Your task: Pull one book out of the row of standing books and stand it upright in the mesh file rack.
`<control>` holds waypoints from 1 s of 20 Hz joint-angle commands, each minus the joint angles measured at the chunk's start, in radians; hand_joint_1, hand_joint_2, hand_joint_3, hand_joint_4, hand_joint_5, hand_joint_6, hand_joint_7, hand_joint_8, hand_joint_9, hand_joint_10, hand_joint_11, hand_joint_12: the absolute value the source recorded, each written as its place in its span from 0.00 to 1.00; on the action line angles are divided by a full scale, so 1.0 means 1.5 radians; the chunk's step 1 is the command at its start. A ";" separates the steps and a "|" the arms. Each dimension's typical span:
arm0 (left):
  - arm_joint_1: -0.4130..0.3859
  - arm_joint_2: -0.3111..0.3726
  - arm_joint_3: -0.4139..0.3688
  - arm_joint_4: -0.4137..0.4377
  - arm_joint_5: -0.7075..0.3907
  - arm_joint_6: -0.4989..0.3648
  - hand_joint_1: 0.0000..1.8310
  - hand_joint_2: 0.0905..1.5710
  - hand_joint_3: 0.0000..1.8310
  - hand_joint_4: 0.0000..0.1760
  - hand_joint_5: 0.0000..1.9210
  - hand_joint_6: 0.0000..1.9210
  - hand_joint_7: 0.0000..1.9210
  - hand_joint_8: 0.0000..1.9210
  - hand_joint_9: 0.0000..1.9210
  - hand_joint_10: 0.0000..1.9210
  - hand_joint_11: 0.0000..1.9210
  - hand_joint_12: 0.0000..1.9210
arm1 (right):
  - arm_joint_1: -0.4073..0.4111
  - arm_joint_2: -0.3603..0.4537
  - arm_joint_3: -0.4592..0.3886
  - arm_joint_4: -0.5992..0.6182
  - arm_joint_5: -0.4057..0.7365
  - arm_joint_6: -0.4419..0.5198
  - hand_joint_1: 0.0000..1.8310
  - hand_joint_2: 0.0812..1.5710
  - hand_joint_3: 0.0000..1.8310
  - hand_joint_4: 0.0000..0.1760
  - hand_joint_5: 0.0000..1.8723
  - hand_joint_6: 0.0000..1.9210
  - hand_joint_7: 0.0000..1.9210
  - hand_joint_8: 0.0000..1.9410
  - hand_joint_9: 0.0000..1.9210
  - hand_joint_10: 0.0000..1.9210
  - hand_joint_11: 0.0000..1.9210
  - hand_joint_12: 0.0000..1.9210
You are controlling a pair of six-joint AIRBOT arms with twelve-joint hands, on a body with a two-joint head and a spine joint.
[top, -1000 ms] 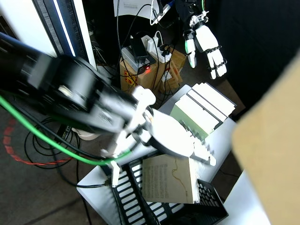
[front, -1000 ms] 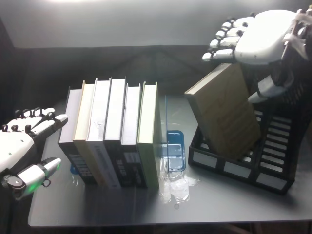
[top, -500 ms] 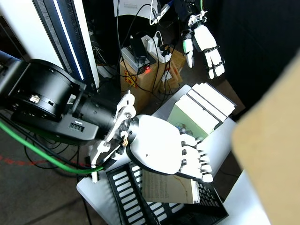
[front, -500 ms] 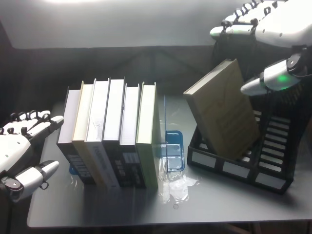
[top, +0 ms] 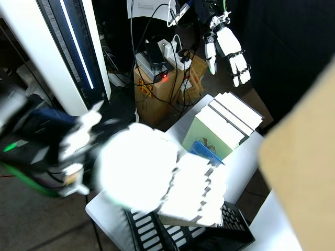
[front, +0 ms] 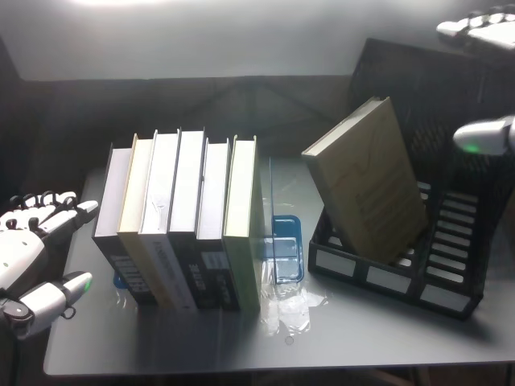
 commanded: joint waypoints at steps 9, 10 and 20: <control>0.012 0.025 -0.023 0.011 -0.140 -0.012 0.26 0.92 0.00 0.24 0.04 0.00 0.00 0.00 0.00 0.00 0.00 0.00 | -0.146 0.020 -0.024 -0.023 -0.427 0.196 0.26 0.69 0.00 0.00 0.00 0.00 0.00 0.00 0.00 0.00 0.00 0.00; 0.014 0.026 -0.024 0.012 -0.146 -0.015 0.26 0.92 0.00 0.24 0.04 0.00 0.00 0.00 0.00 0.00 0.00 0.00 | -0.153 0.020 -0.029 -0.023 -0.445 0.198 0.26 0.69 0.00 0.00 0.00 0.00 0.00 0.00 0.00 0.00 0.00 0.00; 0.013 0.053 -0.037 0.071 -0.284 -0.094 0.31 0.90 0.00 0.36 0.00 0.00 0.00 0.00 0.00 0.00 0.01 0.01 | -0.284 0.030 -0.107 0.038 -0.638 0.168 0.12 0.80 0.02 0.00 0.00 0.00 0.00 0.00 0.00 0.00 0.00 0.00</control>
